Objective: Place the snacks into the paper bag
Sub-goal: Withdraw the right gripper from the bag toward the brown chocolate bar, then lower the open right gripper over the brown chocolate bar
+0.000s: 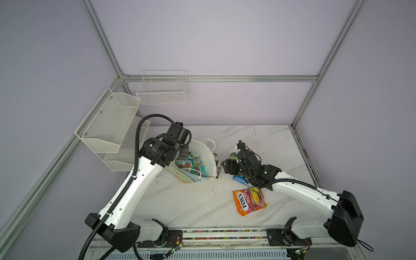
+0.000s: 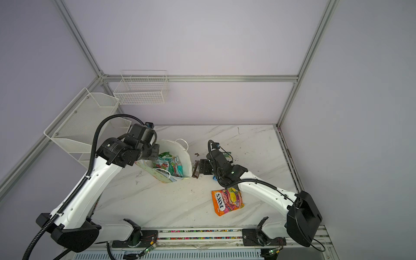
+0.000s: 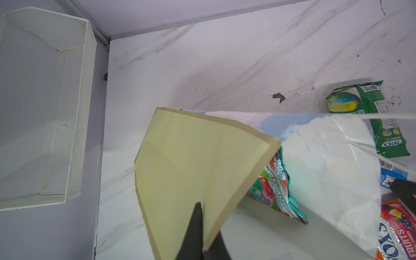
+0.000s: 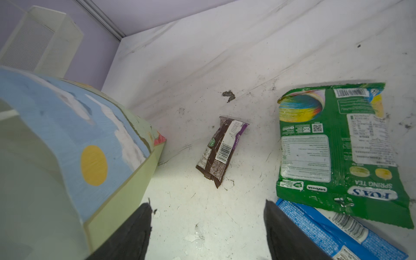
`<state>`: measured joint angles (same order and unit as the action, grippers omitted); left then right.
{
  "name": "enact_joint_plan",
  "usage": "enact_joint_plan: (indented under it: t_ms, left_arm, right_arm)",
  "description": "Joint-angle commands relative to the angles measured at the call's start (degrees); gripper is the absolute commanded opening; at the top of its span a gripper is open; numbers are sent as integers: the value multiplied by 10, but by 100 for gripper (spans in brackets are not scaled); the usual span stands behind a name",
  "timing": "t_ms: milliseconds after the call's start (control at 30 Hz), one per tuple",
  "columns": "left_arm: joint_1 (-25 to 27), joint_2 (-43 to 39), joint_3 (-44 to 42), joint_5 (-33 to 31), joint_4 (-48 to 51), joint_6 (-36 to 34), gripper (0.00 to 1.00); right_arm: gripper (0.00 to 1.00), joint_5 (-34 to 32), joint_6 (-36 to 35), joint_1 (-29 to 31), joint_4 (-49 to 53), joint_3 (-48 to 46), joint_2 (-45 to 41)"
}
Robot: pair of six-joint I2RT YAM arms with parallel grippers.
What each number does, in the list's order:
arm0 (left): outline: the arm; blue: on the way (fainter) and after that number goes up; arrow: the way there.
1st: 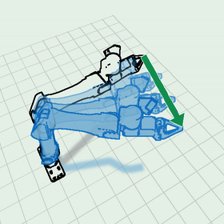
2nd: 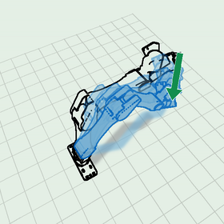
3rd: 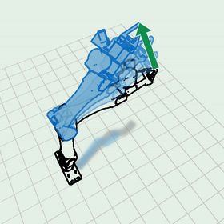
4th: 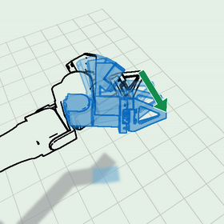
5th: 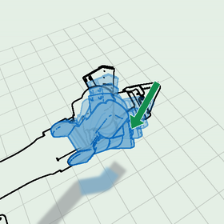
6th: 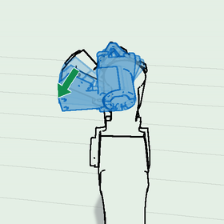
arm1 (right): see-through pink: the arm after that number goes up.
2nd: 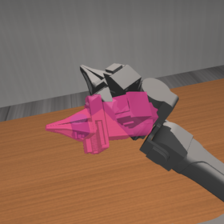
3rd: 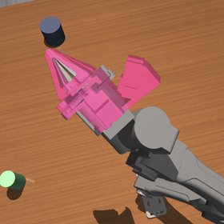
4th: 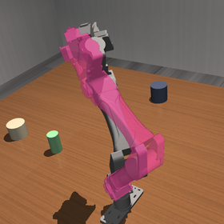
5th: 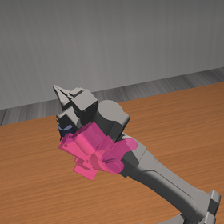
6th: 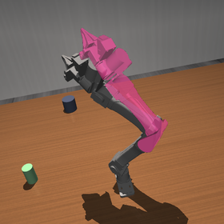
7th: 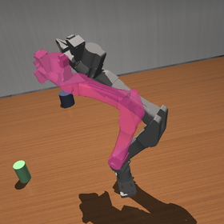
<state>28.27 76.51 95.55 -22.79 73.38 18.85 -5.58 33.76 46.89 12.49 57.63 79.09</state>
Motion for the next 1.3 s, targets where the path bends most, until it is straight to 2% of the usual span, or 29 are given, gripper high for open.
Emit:
enact_joint_plan:
  t_ms: [0,333,500,600,867,1267]
  left_arm:
    - [0,-6,27,-2,-2,-4,0]
    - [0,-7,21,-3,-6,-5,0]
    - [1,-7,18,-4,-7,-6,0]
    - [1,-6,19,-2,-8,-6,0]
    - [0,-7,19,-3,-7,-4,0]
    - [0,-11,17,-3,-8,-5,0]
  right_arm:
    - [80,23,6,-7,3,23,29]
    - [82,38,52,-12,25,83,129]
    - [87,22,53,-13,35,109,143]
    - [90,35,39,-16,32,116,153]
    - [87,50,70,-31,62,165,236]
    - [84,16,135,-32,93,229,326]
